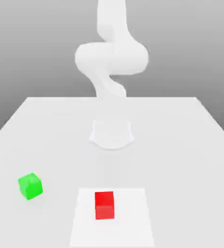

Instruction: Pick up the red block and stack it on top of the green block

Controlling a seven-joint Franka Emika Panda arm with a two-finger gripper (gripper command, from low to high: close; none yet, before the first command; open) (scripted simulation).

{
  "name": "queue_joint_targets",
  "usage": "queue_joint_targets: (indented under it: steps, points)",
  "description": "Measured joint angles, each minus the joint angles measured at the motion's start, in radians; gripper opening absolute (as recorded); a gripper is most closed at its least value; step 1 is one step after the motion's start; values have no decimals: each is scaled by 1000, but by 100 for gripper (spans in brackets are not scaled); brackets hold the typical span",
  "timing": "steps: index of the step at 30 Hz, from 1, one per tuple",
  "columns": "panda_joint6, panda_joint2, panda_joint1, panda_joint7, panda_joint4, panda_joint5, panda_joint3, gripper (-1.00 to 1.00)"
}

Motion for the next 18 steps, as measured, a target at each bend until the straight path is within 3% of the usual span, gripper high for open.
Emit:
queue_joint_targets:
  steps: [18]
  points:
    - [378,663,-8,-106,-351,-3,-35,0]
